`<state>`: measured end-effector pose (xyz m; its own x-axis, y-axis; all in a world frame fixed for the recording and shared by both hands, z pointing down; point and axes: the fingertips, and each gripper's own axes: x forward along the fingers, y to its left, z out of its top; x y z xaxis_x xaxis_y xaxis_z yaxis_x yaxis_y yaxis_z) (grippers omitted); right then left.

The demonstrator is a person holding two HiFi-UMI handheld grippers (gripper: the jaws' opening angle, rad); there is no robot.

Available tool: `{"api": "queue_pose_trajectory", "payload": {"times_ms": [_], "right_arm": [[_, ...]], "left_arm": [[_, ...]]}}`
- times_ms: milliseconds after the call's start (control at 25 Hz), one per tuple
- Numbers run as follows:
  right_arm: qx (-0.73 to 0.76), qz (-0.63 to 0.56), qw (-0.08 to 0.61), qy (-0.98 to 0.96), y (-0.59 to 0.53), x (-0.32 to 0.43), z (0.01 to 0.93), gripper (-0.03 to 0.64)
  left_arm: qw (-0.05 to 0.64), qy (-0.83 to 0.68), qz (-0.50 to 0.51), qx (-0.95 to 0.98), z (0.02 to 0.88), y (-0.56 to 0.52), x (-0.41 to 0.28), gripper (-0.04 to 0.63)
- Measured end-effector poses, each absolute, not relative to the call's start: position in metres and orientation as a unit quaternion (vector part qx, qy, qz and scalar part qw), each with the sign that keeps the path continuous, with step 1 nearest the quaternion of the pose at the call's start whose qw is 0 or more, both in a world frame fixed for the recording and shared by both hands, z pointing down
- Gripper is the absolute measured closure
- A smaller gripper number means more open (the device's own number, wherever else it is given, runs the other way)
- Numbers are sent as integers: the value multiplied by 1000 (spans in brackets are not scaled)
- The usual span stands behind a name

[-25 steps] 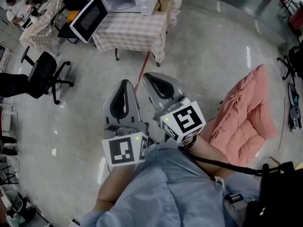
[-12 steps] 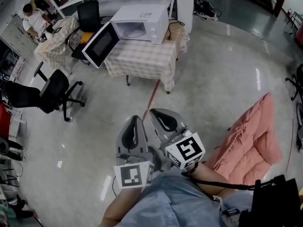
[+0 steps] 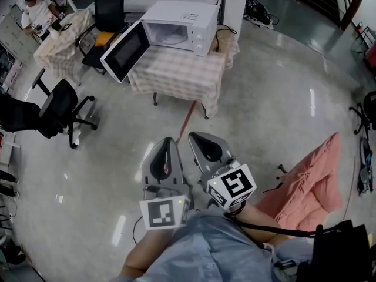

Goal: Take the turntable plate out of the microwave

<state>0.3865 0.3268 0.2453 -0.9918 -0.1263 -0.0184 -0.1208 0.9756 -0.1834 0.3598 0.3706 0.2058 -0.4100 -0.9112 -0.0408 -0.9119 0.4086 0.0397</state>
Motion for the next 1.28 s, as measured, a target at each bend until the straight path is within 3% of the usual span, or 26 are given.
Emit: {"api": "queue_pose_trajectory", "payload": {"times_ms": [720, 1280], "right_arm": [[-70, -83, 10, 994, 314, 209, 236, 615], [-68, -74, -3, 995, 312, 156, 243, 615]], "left_arm": [[7, 830, 42, -556, 200, 359, 184, 588], [1, 834, 54, -550, 209, 361, 131, 588]]}}
